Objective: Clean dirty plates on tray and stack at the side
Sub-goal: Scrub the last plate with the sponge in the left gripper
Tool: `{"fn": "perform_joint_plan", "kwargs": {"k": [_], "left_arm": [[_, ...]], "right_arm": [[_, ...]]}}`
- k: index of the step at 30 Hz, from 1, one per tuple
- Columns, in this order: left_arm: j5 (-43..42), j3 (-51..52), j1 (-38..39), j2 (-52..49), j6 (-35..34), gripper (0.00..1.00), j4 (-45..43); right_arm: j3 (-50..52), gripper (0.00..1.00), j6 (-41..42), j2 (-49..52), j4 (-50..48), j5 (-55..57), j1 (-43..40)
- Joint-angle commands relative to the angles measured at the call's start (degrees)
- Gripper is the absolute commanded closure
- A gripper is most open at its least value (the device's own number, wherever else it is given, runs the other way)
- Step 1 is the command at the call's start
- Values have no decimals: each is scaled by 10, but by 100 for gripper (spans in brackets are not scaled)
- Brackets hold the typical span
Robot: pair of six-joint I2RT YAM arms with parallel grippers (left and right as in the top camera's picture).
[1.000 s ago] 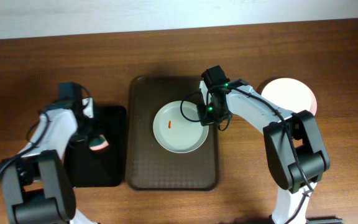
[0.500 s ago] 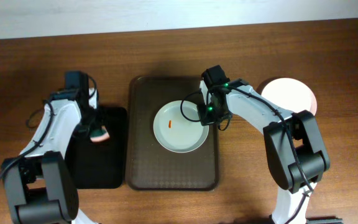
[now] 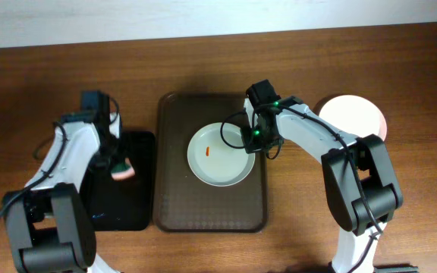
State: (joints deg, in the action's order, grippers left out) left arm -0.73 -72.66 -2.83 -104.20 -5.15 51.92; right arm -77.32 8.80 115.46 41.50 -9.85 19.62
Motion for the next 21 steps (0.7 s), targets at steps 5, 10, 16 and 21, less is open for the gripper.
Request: {"fn": "perform_joint_plan", "kwargs": {"k": [5, 10, 16, 21], "left_arm": [[-109, -134, 144, -5, -24, 100, -57], [-122, -134, 259, -85, -98, 100, -118], [-165, -134, 302, -173, -154, 100, -136], [-48, -134, 301, -206, -158, 100, -78]], "right_arm": [[4, 96, -3, 2, 7, 28, -2], [4, 96, -3, 2, 12, 28, -2], [4, 96, -3, 2, 22, 26, -2], [4, 96, 26, 2, 59, 26, -2]]}}
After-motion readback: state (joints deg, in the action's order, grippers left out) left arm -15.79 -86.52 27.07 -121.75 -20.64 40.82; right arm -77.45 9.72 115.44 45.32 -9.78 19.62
